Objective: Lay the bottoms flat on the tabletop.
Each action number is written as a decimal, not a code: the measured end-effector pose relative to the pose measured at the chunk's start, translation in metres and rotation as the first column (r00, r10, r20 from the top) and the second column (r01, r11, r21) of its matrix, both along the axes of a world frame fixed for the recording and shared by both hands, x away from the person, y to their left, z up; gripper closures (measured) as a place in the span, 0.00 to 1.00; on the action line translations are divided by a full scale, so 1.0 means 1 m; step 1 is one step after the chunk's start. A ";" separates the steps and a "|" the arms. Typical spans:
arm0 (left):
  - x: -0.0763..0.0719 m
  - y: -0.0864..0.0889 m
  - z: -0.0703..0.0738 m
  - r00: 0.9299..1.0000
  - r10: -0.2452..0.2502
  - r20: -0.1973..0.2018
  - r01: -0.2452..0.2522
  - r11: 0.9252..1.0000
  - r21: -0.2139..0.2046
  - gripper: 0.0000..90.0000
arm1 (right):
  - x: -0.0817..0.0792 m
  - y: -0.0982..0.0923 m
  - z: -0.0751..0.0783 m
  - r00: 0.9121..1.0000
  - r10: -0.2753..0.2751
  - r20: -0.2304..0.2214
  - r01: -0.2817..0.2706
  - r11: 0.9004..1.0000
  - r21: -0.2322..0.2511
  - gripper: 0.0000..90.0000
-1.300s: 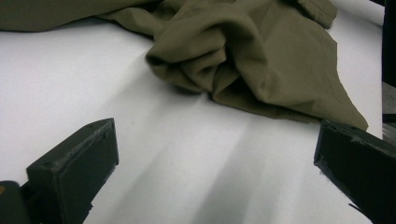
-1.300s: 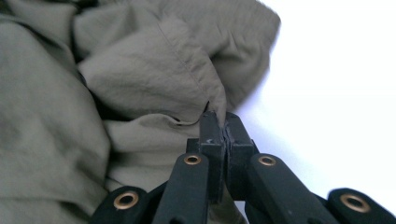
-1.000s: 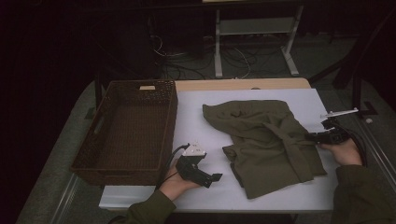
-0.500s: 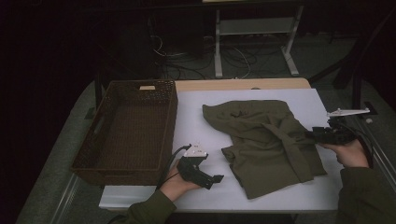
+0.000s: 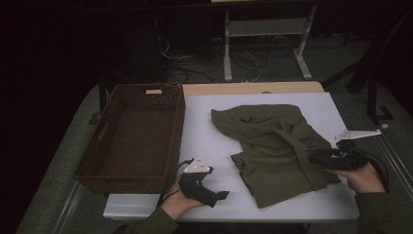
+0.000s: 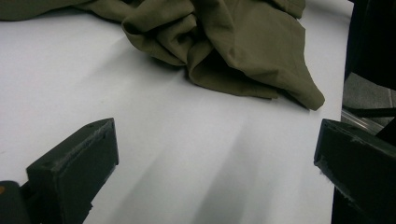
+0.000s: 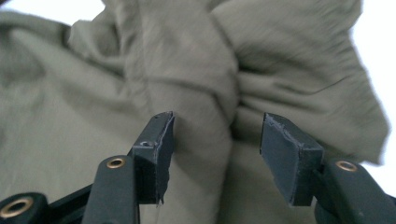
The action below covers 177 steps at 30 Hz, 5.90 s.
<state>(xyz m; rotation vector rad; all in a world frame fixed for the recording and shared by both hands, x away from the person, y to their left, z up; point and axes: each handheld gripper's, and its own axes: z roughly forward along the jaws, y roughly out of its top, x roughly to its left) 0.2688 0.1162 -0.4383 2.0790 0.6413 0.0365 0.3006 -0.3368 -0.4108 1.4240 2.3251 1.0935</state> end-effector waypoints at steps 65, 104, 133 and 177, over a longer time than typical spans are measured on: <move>0.003 -0.004 -0.002 1.000 -0.022 0.003 0.022 1.000 0.017 0.00 | 0.048 0.110 0.037 0.931 0.306 0.198 -0.306 0.952 -0.029 0.96; 0.004 -0.005 -0.004 1.000 -0.021 -0.009 0.021 1.000 0.011 0.00 | 0.091 0.201 0.042 0.907 0.375 0.190 -0.384 0.923 0.010 0.47; 0.006 0.000 -0.002 1.000 -0.013 -0.002 0.013 1.000 0.009 0.00 | 0.012 0.067 0.009 0.965 0.252 0.068 -0.250 0.968 -0.035 0.53; 0.006 0.000 -0.004 1.000 -0.011 -0.009 0.011 1.000 0.021 0.00 | -0.022 0.071 -0.031 0.914 0.405 0.003 -0.394 0.890 -0.228 0.97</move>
